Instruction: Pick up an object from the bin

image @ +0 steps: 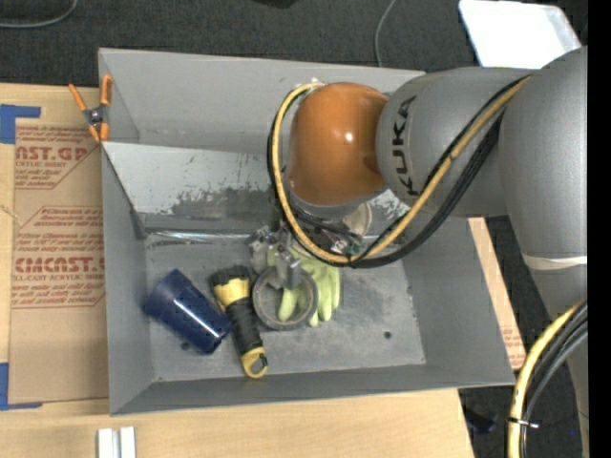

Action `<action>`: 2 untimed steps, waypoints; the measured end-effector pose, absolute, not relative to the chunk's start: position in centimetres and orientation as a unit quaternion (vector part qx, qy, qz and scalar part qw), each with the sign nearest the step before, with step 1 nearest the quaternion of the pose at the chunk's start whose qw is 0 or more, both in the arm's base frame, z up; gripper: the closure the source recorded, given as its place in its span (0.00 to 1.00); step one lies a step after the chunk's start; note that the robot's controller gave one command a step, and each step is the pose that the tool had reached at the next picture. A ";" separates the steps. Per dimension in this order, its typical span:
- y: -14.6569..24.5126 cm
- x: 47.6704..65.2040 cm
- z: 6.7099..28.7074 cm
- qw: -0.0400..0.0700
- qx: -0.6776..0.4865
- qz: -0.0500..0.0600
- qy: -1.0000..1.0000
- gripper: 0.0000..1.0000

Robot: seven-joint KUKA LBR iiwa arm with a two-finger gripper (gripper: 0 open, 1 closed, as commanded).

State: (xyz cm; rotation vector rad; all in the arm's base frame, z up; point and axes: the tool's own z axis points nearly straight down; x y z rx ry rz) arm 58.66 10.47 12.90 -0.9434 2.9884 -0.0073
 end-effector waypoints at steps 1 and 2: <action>10.4 58.4 8.7 0.007 -0.302 -0.002 0.953 0.00; 10.3 58.4 8.6 0.007 -0.302 -0.002 0.953 1.00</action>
Offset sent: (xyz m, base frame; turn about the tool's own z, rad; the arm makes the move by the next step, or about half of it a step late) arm 0.0000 0.0000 0.0000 0.0000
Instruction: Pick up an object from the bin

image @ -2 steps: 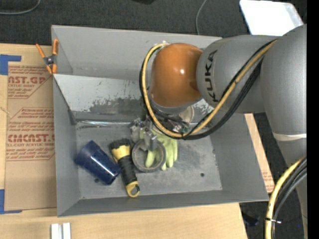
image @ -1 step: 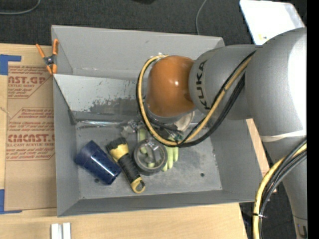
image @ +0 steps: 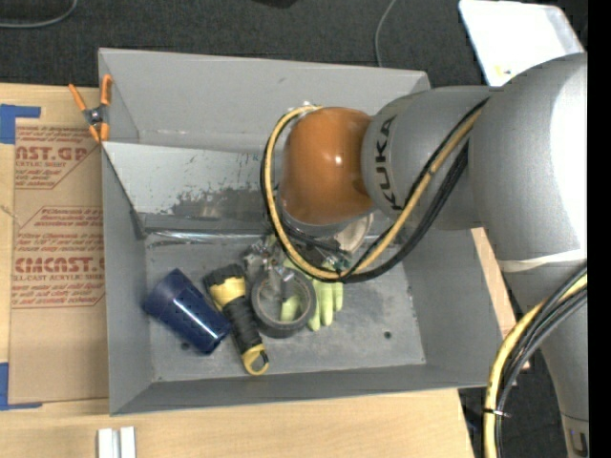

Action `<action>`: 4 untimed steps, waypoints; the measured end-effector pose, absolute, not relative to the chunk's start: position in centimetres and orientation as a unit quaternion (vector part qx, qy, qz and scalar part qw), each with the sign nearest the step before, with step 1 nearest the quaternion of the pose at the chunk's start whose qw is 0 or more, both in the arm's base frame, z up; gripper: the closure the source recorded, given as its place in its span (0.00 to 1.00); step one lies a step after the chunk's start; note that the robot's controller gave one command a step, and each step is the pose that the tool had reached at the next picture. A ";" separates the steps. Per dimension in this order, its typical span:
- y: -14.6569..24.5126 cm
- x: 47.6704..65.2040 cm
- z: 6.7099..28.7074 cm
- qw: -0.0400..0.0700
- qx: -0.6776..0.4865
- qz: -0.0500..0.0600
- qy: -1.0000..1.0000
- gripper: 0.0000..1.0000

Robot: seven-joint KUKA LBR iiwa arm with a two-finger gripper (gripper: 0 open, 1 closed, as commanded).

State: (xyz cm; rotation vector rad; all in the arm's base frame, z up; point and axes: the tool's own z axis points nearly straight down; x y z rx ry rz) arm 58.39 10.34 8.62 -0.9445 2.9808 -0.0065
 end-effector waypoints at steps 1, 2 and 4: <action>10.3 58.4 8.6 0.007 -0.302 -0.002 0.953 1.00; 11.6 58.5 8.6 0.006 -0.344 -0.004 0.939 1.00; 12.3 57.9 21.4 0.004 -0.413 -0.001 0.911 1.00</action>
Offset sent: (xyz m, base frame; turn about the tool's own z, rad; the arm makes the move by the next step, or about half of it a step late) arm 0.0028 0.0405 -0.0017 -0.2325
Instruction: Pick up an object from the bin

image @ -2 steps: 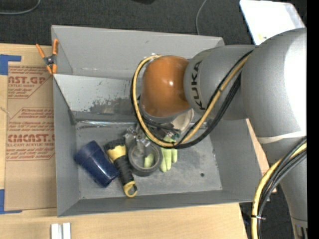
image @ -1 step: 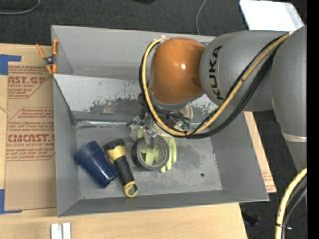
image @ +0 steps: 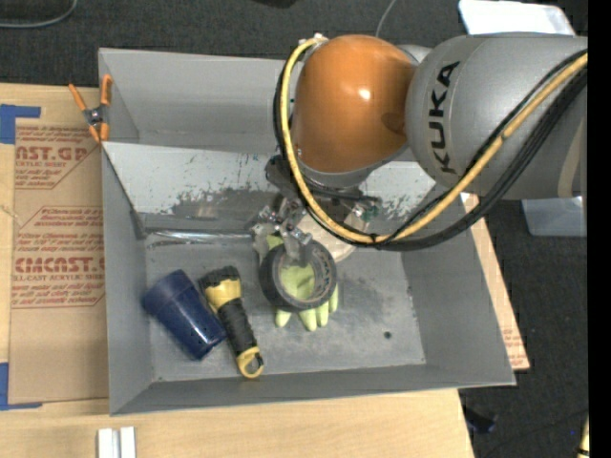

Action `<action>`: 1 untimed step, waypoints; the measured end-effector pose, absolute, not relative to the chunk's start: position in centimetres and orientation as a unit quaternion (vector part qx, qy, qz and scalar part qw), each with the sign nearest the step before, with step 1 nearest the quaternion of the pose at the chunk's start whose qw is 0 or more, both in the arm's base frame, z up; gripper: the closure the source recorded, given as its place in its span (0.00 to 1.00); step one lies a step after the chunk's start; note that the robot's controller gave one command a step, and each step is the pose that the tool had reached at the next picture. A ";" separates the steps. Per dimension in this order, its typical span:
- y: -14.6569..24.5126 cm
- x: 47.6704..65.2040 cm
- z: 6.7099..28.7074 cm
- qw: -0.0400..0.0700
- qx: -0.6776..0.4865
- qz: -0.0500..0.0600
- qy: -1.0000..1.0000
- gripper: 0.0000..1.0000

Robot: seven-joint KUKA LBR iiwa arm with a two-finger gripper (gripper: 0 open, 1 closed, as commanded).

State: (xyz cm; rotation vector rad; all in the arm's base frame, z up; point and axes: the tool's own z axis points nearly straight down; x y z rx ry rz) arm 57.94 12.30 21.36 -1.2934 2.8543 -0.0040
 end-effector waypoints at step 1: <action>11.6 58.0 24.3 0.006 -0.405 -0.001 0.914 1.00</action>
Offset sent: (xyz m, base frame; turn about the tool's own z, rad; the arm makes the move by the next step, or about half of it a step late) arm 0.0068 0.0004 -0.0560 -0.2202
